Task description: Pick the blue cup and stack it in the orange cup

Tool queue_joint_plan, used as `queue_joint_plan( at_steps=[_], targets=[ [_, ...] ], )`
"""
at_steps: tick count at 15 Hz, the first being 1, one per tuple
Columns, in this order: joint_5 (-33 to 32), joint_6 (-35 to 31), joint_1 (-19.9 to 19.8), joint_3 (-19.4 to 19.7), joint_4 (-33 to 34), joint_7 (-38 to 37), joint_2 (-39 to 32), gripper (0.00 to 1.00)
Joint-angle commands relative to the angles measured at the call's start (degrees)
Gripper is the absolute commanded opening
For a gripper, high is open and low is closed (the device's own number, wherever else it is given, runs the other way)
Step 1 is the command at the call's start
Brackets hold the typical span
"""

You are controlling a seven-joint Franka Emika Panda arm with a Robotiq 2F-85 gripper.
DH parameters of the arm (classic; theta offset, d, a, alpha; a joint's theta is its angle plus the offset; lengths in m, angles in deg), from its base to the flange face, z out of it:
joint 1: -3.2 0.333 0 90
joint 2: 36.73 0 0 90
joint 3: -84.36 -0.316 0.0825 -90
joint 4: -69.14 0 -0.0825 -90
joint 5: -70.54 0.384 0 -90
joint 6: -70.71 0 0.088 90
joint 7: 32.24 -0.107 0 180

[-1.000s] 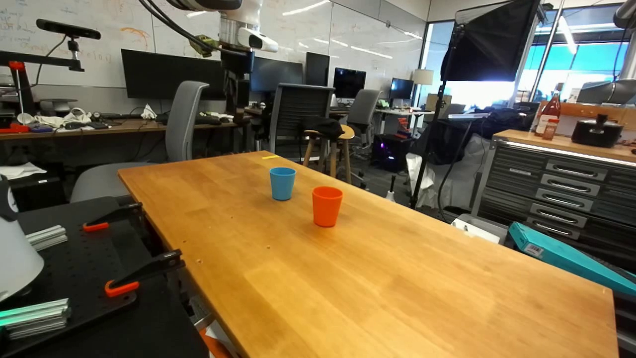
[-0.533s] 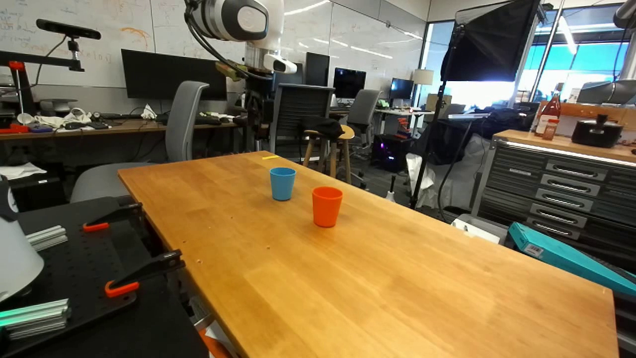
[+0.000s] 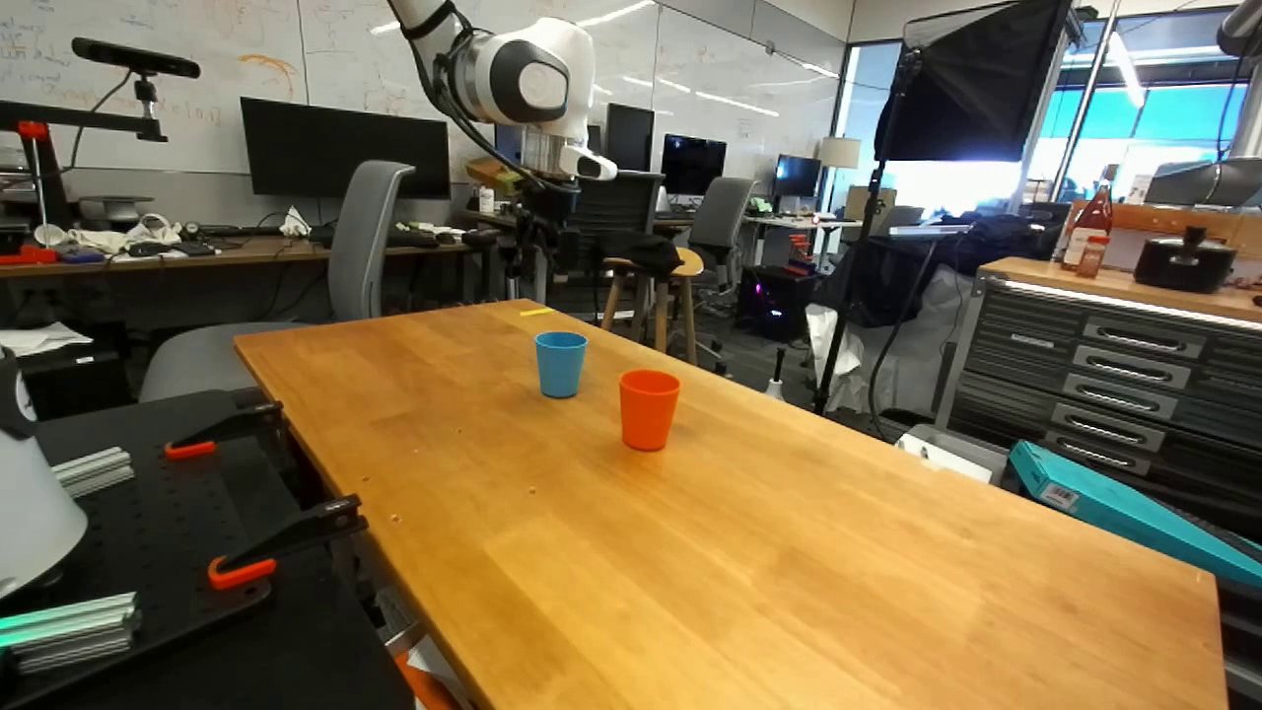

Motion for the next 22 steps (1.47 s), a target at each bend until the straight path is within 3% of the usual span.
queue_joint_plan(
  at_steps=[1,13,15,22],
  targets=[
    [-2.63,-0.77,0.97,2.24,3.54,1.08,-4.12,1.0],
    [-2.67,-2.62,0.88,2.72,0.44,3.72,-6.22,1.0],
    [-2.58,-3.4,0.79,2.6,-0.21,4.23,-6.29,0.74],
    [-2.28,-5.63,0.58,2.65,-2.41,5.06,-6.84,0.19]
  ],
)
